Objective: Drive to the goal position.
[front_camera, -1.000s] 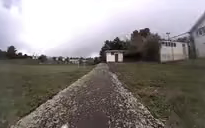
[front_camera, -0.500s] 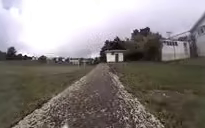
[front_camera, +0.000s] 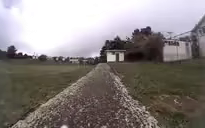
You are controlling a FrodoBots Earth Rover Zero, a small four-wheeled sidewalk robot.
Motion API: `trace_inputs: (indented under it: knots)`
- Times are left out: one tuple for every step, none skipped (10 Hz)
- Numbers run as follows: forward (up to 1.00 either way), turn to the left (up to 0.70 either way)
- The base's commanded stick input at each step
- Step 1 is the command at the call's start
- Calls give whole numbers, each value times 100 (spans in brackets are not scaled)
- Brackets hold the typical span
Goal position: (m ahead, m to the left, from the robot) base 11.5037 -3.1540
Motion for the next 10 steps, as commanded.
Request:
trace_inputs:
  knots:
    - [70, 0]
    - [70, 0]
    - [70, 0]
    - [70, 0]
    - [70, 0]
    - [70, 0]
    - [70, 0]
    - [70, 0]
    - [70, 0]
    - [70, 0]
